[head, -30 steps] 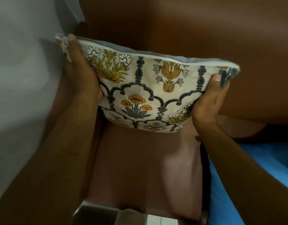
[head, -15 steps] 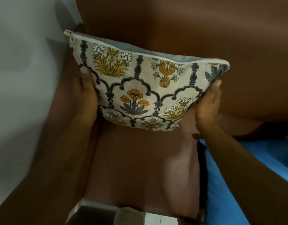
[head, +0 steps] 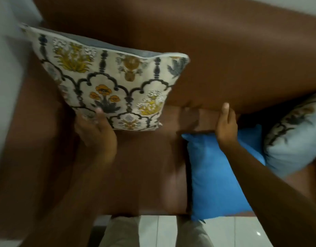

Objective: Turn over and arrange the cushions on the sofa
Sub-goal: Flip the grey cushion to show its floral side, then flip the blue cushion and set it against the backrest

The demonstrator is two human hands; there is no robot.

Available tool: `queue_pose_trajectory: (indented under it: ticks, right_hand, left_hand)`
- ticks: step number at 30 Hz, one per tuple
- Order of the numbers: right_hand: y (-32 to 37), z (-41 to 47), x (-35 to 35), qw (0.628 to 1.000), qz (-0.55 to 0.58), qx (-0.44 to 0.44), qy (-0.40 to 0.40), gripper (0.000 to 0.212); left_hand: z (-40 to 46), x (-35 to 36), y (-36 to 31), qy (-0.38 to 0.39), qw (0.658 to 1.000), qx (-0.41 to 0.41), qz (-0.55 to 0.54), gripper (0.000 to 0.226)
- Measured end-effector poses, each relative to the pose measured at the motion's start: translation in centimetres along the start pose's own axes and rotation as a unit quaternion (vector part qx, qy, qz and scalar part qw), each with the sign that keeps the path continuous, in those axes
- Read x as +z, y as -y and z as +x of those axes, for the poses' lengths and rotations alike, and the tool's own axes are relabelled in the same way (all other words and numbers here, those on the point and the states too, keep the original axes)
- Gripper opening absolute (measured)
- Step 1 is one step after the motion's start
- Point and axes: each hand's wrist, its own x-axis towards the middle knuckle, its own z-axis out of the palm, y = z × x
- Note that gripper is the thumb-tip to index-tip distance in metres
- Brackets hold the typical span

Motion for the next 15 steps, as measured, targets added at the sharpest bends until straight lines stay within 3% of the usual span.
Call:
queue_pose_trajectory:
  ticks: [3, 5, 6, 8, 9, 11, 15]
  right_hand:
    - [-7.2, -0.5, -6.2, 0.997, -0.074, 0.031, 0.004, 0.080]
    - [-11.4, -1.0, -9.5, 0.991, -0.119, 0.060, 0.012, 0.107]
    - [-13.5, -1.0, -11.0, 0.988, -0.132, 0.075, 0.013, 0.110]
    - [-17.1, -0.6, -13.6, 0.987, -0.130, 0.089, 0.011, 0.094]
    - [-18.9, -0.2, -14.9, 0.988, -0.126, 0.091, 0.011, 0.083]
    - [-21.4, 0.6, -16.8, 0.988, -0.118, 0.095, 0.011, 0.078]
    - [-25.9, 2.6, -20.2, 0.972, -0.095, 0.179, 0.122, 0.109]
  left_hand:
    - [-11.9, 1.7, 0.9, 0.179, 0.982, -0.054, 0.035, 0.083]
    - [-18.5, 3.1, 2.0, 0.320, 0.940, -0.112, 0.026, 0.087]
    - [-21.0, 4.6, 2.8, 0.366, 0.921, -0.133, 0.017, 0.082]
    - [-24.4, 7.9, 3.9, 0.446, 0.883, -0.143, 0.025, 0.060]
    - [-26.2, 9.1, 4.1, 0.471, 0.873, -0.116, 0.040, 0.053]
    - [-28.6, 11.1, 4.4, 0.486, 0.867, -0.083, 0.069, 0.075]
    - [-30.7, 12.6, 5.1, 0.453, 0.884, -0.079, 0.089, 0.101]
